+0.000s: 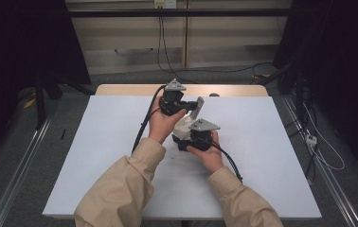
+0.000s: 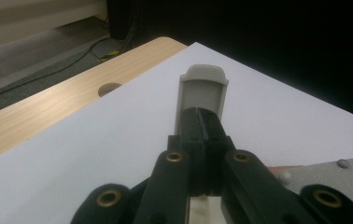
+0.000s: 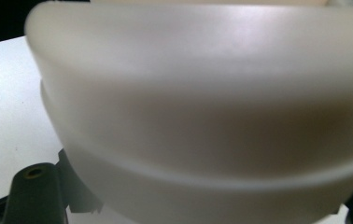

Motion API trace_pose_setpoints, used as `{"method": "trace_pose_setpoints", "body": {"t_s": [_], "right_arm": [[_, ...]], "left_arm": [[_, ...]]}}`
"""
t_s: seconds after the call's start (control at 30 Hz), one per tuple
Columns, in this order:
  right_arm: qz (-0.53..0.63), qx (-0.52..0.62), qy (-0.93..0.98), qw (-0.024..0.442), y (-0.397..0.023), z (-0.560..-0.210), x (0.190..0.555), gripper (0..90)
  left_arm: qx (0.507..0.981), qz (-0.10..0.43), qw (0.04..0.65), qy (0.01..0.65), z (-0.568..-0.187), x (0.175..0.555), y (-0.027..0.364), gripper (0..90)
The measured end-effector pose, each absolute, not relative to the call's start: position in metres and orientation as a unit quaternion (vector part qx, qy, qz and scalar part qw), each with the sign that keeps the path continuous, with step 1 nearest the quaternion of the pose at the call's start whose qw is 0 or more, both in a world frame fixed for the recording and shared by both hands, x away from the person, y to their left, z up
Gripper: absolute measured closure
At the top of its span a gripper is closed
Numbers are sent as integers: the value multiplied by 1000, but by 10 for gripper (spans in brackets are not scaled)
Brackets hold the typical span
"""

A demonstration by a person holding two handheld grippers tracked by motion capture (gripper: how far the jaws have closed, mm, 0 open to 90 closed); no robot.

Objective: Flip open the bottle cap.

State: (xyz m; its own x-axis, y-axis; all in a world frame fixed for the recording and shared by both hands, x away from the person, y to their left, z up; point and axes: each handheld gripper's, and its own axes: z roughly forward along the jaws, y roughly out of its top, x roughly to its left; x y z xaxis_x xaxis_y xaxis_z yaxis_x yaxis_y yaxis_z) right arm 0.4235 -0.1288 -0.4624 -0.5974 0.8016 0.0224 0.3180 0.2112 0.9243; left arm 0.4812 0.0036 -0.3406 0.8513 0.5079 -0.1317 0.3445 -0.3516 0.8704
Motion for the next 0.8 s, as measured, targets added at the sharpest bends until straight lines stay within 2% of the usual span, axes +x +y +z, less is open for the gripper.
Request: {"method": "trace_pose_setpoints", "body": {"t_s": [0.8], "right_arm": [[503,382,738,238,-129,-462,424,186]], "left_arm": [[817,73,508,264,-346,487,-4,900]]}}
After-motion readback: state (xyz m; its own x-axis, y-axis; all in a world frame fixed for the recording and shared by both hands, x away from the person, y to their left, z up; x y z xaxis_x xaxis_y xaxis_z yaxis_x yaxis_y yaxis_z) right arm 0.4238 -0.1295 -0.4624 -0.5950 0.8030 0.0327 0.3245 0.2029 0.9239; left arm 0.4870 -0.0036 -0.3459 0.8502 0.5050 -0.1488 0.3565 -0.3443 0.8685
